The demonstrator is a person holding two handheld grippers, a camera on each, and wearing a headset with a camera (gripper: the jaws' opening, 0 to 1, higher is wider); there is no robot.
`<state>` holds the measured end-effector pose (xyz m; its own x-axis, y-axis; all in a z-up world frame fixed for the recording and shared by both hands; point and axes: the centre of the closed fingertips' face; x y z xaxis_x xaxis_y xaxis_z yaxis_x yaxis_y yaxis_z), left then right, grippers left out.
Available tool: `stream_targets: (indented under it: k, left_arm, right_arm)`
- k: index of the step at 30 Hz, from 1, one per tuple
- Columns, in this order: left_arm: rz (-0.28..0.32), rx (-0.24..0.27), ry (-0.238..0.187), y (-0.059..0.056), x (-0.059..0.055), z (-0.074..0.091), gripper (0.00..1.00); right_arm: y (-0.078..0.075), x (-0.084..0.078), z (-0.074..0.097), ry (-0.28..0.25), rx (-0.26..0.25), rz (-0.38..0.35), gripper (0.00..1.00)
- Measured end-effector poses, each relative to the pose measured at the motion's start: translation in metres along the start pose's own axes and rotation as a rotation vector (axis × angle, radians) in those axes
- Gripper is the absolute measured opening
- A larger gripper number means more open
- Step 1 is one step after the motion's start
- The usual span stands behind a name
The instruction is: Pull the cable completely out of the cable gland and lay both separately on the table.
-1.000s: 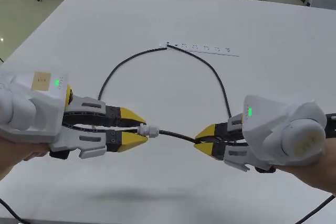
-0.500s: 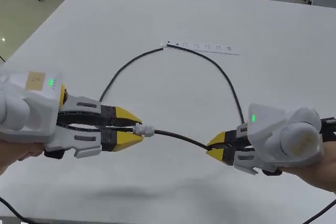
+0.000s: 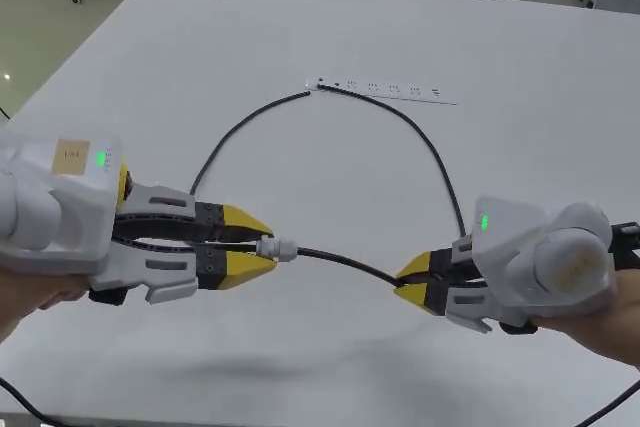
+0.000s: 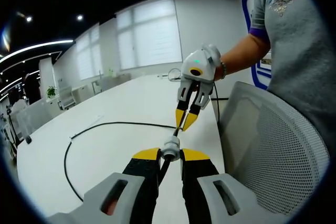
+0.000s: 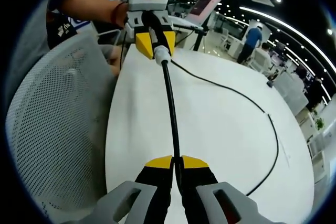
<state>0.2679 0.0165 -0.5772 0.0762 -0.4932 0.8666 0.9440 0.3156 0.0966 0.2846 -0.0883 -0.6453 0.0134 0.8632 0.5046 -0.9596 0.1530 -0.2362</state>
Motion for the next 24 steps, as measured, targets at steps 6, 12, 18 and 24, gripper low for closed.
stream_targets:
  k: [6,12,18,24]
  left_arm:
    - [0.007,0.004,0.004,0.000,-0.001,-0.001,0.15]
    - [0.011,0.011,0.005,0.001,0.001,-0.003,0.15]
    - [0.011,0.008,0.011,0.001,0.001,-0.007,0.15]
    - [0.008,0.004,0.023,0.000,0.000,-0.010,0.15]
  right_arm:
    - [0.001,-0.001,-0.001,0.001,0.006,-0.014,0.00]
    - [0.003,0.007,0.001,-0.028,0.015,-0.023,0.05]
    - [0.008,0.027,0.003,-0.072,0.016,-0.017,0.12]
    - [0.013,0.057,0.012,-0.137,0.019,-0.007,0.11]
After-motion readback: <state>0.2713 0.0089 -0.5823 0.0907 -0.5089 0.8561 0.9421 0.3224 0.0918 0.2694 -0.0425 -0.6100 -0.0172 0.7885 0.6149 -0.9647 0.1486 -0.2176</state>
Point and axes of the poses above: the centre of the closed fingertips' face, and the gripper's own axes: z roughly backward along the fingers, y roughly to its left, x roughly out of its top, and after that the axes turned 11 degrees about y, right-handed
